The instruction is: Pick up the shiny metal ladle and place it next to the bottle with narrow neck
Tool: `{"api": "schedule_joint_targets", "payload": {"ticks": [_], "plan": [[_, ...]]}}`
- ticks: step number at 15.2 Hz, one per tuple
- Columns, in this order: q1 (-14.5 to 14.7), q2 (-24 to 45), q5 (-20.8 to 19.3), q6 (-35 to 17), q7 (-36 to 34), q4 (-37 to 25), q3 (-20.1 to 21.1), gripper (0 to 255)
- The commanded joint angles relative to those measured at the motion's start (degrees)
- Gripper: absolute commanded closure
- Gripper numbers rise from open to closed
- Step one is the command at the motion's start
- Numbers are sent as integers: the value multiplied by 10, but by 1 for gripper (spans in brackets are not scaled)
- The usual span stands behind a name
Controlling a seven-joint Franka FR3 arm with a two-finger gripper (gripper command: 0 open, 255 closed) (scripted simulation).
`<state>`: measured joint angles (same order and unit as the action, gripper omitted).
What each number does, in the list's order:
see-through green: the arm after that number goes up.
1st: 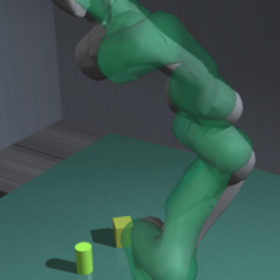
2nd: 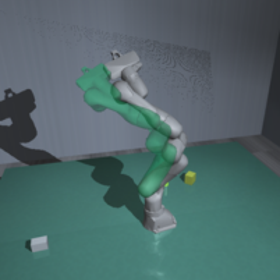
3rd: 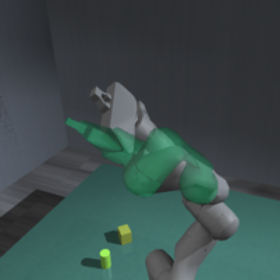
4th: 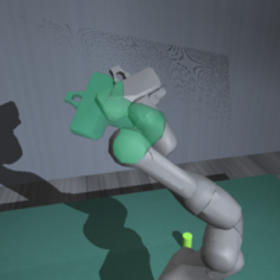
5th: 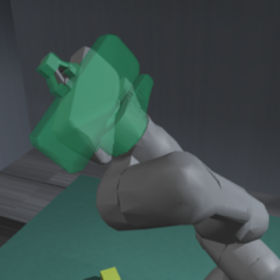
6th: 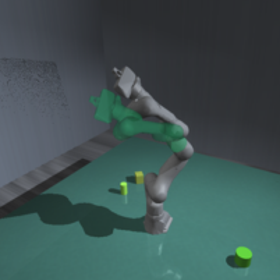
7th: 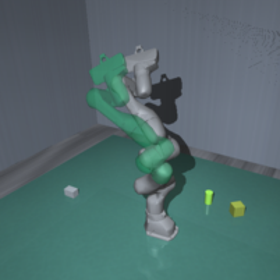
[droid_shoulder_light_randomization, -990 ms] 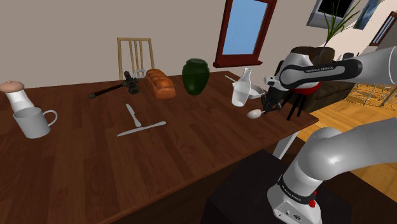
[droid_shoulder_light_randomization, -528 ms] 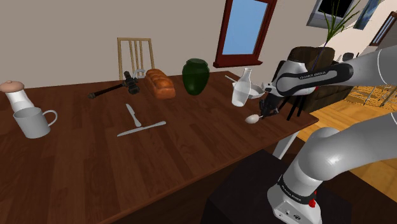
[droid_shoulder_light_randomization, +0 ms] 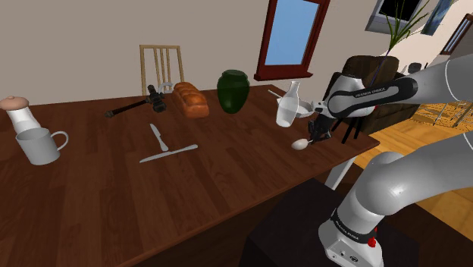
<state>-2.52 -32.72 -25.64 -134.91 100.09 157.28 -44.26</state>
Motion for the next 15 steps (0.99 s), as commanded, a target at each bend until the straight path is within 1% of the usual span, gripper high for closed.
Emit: {"api": "schedule_joint_targets", "payload": {"ticks": [1,6,10,15], "plan": [[0,0,0,0,0,0,0,0],[0,0,0,0,0,0,0,0],[-17,-64,9,98,-3,-34,43,0],[-17,-64,10,98,-3,-34,43,0]]}}
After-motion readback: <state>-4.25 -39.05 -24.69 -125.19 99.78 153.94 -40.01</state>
